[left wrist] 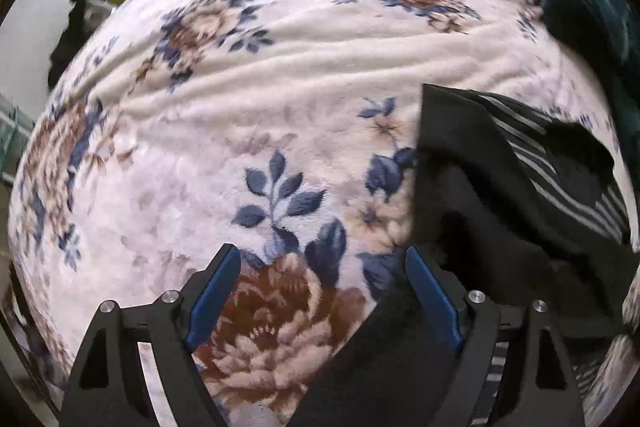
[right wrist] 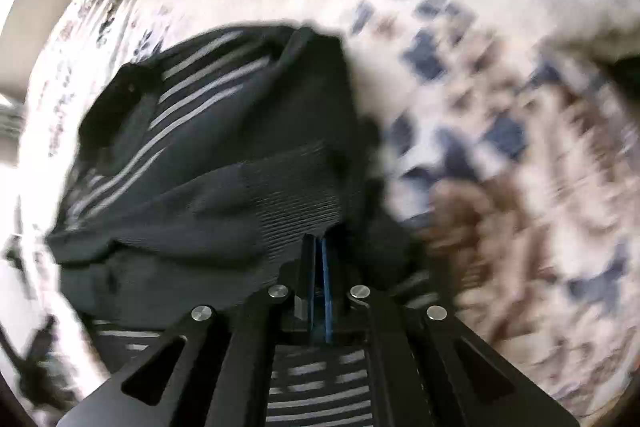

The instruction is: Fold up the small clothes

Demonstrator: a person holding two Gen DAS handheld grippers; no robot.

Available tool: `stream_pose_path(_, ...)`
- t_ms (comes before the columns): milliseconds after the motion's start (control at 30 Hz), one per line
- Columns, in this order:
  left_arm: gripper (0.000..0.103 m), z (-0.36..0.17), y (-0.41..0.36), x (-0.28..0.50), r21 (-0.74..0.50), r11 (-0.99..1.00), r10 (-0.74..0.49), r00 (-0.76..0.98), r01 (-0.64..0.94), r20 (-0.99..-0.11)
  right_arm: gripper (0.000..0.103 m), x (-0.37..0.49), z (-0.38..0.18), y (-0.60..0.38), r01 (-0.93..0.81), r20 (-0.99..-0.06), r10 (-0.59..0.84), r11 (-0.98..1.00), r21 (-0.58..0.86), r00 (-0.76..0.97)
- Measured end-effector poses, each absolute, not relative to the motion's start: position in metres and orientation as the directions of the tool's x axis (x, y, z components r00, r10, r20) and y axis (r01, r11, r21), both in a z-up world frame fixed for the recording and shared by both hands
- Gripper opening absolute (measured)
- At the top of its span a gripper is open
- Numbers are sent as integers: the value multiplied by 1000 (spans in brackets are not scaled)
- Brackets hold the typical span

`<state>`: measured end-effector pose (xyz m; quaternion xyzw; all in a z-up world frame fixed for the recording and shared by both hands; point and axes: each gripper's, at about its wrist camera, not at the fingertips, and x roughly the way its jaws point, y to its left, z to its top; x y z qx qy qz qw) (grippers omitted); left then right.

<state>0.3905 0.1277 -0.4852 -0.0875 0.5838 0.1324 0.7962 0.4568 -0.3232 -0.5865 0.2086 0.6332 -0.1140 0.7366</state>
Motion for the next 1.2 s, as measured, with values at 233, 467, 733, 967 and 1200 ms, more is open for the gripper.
stream_pose_path(233, 84, -508, 137, 409, -206, 898, -85, 306, -390, -948, 3, 471, -581, -322, 398, -1000, 14, 917, 11, -6)
stream_pose_path(467, 46, -519, 130, 439, -381, 871, -253, 381, -310, -889, 58, 582, -533, -123, -7, -924, 371, 928, 372, 92)
stream_pose_path(733, 15, -537, 131, 446, -418, 869, -308, 371, -265, -876, 54, 682, -613, 81, -264, -833, 497, 792, 550, -243)
stream_pose_path(967, 16, -539, 137, 437, -432, 862, -330, 356, -264, -875, 3, 713, -608, 64, -188, -889, 452, 869, 457, -72)
stream_pose_path(1200, 44, -526, 138, 440, -482, 841, -388, 346, -247, -854, 3, 722, -603, 54, -184, -897, 440, 880, 439, -34)
